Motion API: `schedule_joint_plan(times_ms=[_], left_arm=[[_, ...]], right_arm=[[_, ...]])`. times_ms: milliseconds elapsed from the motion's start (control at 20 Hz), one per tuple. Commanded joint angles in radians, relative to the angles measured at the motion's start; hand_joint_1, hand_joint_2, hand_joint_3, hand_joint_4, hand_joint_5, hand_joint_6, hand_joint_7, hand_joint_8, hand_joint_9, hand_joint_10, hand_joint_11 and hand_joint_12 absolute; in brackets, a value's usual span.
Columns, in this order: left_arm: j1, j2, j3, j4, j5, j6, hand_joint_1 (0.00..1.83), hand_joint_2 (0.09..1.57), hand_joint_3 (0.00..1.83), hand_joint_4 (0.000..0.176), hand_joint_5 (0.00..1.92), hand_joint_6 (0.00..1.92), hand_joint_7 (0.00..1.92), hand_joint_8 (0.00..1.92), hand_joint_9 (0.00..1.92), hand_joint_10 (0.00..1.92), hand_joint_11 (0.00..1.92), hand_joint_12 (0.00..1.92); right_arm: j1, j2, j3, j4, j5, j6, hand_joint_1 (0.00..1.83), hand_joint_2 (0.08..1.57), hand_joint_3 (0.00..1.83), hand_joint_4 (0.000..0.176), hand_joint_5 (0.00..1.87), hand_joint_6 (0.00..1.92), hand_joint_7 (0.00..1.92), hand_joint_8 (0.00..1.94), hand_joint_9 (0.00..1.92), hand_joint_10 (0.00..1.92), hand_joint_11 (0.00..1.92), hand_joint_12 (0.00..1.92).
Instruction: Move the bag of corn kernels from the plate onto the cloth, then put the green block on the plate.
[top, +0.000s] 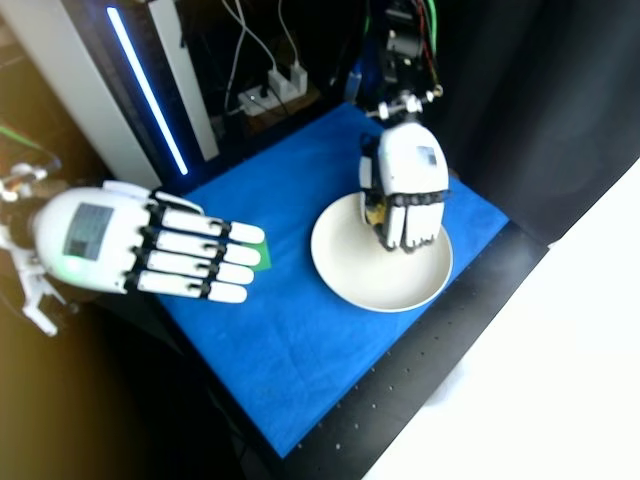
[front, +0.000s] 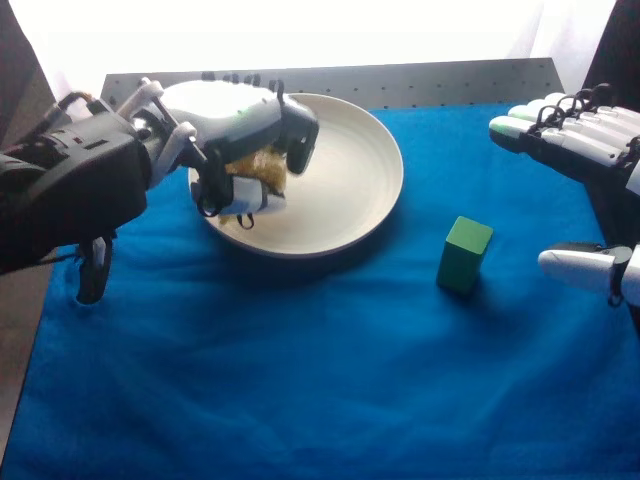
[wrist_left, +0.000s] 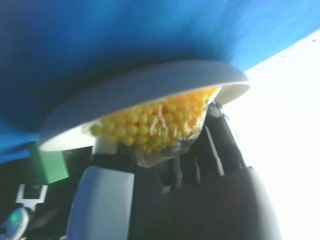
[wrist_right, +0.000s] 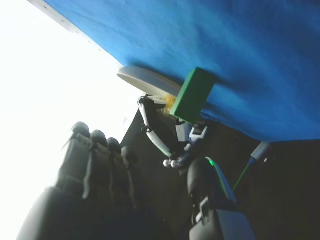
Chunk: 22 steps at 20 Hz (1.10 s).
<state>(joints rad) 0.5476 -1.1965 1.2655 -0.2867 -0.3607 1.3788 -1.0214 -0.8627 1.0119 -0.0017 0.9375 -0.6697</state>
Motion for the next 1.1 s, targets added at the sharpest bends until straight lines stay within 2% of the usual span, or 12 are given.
schedule_joint_plan(times_ms=[0,100,150,250,350,650,750,800,850,900,950,1050], left_arm=[[-0.022,0.015,-0.009,0.023,-0.172,-0.001,1.42,1.39,0.0,0.0,0.13,1.76,0.39,1.91,0.4,1.9,0.61,1.92],[-0.023,0.065,-0.071,0.085,-0.246,-0.031,1.42,1.4,0.01,0.0,0.11,1.76,0.38,1.92,0.38,1.91,0.63,1.92],[-0.017,0.089,-0.098,0.118,-0.282,-0.063,1.57,1.33,0.0,0.0,0.12,1.75,0.08,1.4,0.45,1.84,0.63,1.92],[0.042,0.161,-0.175,0.19,-0.38,-0.147,1.44,1.37,0.0,0.0,0.12,1.27,0.35,1.78,0.48,1.91,0.41,1.92],[0.116,0.223,-0.248,0.224,-0.457,-0.184,1.24,1.42,0.0,0.0,0.47,1.77,0.33,1.83,0.47,1.89,0.37,1.92],[0.345,0.296,-0.37,0.289,-0.602,-0.369,1.23,1.43,0.0,0.0,0.48,1.8,0.28,1.86,0.44,1.86,0.27,1.8],[0.388,0.282,-0.377,0.265,-0.599,-0.38,1.05,1.45,0.0,0.0,0.5,1.85,0.32,1.8,0.23,1.51,0.14,1.69],[0.398,0.274,-0.376,0.259,-0.592,-0.384,0.84,1.26,0.0,0.085,0.08,0.74,0.07,0.41,0.05,0.44,0.0,0.98],[0.404,0.271,-0.376,0.25,-0.592,-0.384,0.63,1.21,0.0,0.128,0.05,0.28,0.01,0.08,0.01,0.11,0.0,0.5],[0.412,0.268,-0.376,0.244,-0.59,-0.385,0.63,1.21,0.0,0.128,0.05,0.28,0.01,0.08,0.01,0.11,0.0,0.5],[0.421,0.267,-0.376,0.232,-0.591,-0.385,0.37,1.07,0.0,0.174,0.0,0.01,0.0,0.0,0.0,0.0,0.0,0.03],[0.433,0.268,-0.377,0.218,-0.604,-0.385,0.28,1.02,0.0,0.176,0.0,0.0,0.0,0.0,0.0,0.0,0.0,0.01]], right_arm=[[0.007,0.0,0.001,0.014,0.122,0.005,0.57,1.28,0.0,0.0,0.0,0.0,0.0,0.0,0.0,0.0,0.0,0.0],[0.007,0.0,0.0,0.015,0.122,0.005,0.55,1.28,0.0,0.0,0.0,0.0,0.0,0.0,0.0,0.0,0.0,0.0],[0.006,0.0,0.0,0.016,0.122,0.005,0.53,1.29,0.0,0.0,0.0,0.0,0.0,0.0,0.0,0.0,0.0,0.0],[0.006,0.0,-0.002,0.018,0.122,0.005,0.48,1.3,0.0,0.0,0.0,0.0,0.0,0.0,0.0,0.0,0.0,0.0],[0.006,0.0,-0.004,0.021,0.122,0.005,0.47,1.31,0.01,0.01,0.0,0.0,0.0,0.0,0.0,0.0,0.0,0.0],[0.005,0.0,-0.01,0.029,0.122,0.005,0.56,1.3,0.0,0.0,0.0,0.0,0.0,0.0,0.0,0.0,0.0,0.0],[0.005,0.0,-0.011,0.03,0.123,0.005,0.59,1.29,0.0,0.0,0.0,0.0,0.0,0.0,0.0,0.0,0.0,0.0],[0.005,0.0,-0.011,0.03,0.123,0.006,0.67,1.29,0.0,0.0,0.0,0.0,0.0,0.0,0.0,0.0,0.01,0.01],[0.005,0.0,-0.011,0.03,0.123,0.007,0.65,1.3,0.0,0.0,0.0,0.0,0.0,0.0,0.0,0.0,0.02,0.01],[0.005,0.0,-0.011,0.03,0.123,0.007,0.65,1.3,0.0,0.0,0.0,0.0,0.0,0.0,0.0,0.0,0.02,0.01],[0.005,0.0,-0.011,0.029,0.123,0.007,0.63,1.3,0.0,0.0,0.0,0.0,0.0,0.0,0.0,0.0,0.0,0.0],[0.006,0.0,-0.011,0.024,0.123,0.007,0.62,1.28,0.0,0.0,0.0,0.0,0.0,0.0,0.0,0.0,0.02,0.01]])
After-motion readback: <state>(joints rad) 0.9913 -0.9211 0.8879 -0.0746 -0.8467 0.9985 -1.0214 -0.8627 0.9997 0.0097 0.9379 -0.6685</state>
